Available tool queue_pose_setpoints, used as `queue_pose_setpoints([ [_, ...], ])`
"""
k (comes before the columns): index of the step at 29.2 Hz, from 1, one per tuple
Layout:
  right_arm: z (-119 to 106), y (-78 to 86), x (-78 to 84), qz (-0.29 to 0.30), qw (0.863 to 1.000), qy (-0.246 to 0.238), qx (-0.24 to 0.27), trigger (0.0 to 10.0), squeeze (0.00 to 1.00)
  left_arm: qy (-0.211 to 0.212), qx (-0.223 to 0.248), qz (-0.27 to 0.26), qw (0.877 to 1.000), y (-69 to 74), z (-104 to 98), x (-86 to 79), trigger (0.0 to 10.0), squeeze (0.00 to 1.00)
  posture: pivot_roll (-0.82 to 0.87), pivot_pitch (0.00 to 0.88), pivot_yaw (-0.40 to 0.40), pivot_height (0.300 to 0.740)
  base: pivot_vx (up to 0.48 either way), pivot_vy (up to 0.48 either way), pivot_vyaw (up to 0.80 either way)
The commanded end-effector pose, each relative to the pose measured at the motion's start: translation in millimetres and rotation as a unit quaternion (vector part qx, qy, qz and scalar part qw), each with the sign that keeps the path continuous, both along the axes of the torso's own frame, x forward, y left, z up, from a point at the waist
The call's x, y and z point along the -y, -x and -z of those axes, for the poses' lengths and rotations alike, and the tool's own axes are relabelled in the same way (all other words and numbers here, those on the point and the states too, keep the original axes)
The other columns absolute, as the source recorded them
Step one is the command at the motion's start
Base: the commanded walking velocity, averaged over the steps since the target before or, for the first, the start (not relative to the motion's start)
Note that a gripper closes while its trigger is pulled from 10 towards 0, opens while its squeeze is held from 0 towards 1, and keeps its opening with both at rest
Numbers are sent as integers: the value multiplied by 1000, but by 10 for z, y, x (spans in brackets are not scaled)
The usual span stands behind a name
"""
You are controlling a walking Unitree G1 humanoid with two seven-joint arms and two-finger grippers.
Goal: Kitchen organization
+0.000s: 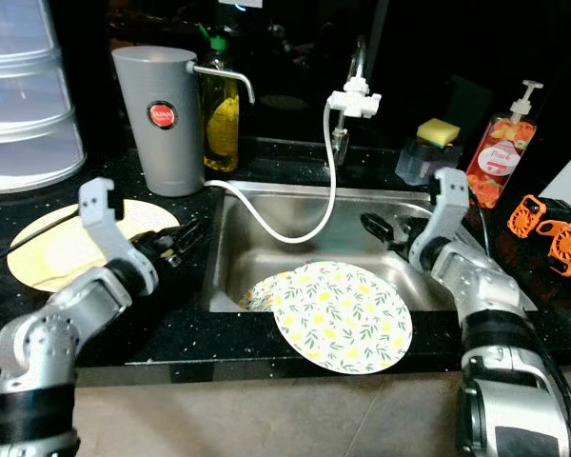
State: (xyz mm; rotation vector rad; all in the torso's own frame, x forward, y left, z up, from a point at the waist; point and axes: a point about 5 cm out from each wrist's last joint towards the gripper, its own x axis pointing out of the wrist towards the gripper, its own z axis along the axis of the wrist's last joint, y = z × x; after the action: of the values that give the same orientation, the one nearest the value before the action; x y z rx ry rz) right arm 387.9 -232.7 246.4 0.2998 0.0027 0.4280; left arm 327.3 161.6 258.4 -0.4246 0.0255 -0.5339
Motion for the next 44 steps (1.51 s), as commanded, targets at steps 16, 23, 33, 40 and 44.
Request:
queue_pose_setpoints([
  [16, 203, 139, -227, -52, 998, -11, 15, 10000, 0, 37, -82, 158, 983, -76, 64, 665, 10000, 0, 86, 93, -19, 740, 0, 0, 0],
  [23, 194, 205, -222, -44, 999, -6, 23, 10000, 0, 36, -102, 148, 983, 19, 92, 489, 10000, 0, 82, 105, 13, 740, 0, 0, 0],
  [33, 162, 309, -230, -34, 999, 9, 39, 10000, 0, 29, -115, 114, 986, 136, 177, 279, 10000, 0, 75, 106, 21, 740, 0, 0, 0],
  [40, 108, 413, -265, -29, 998, 8, 52, 10000, 0, 61, -134, 99, 984, 91, 255, 233, 10000, 0, 63, 117, 60, 740, 0, 0, 0],
  [44, 128, 493, -227, -18, 999, 11, 49, 10000, 0, 93, -149, 86, 981, -11, 305, 235, 10000, 0, 51, 126, 70, 740, 0, 0, 0],
])
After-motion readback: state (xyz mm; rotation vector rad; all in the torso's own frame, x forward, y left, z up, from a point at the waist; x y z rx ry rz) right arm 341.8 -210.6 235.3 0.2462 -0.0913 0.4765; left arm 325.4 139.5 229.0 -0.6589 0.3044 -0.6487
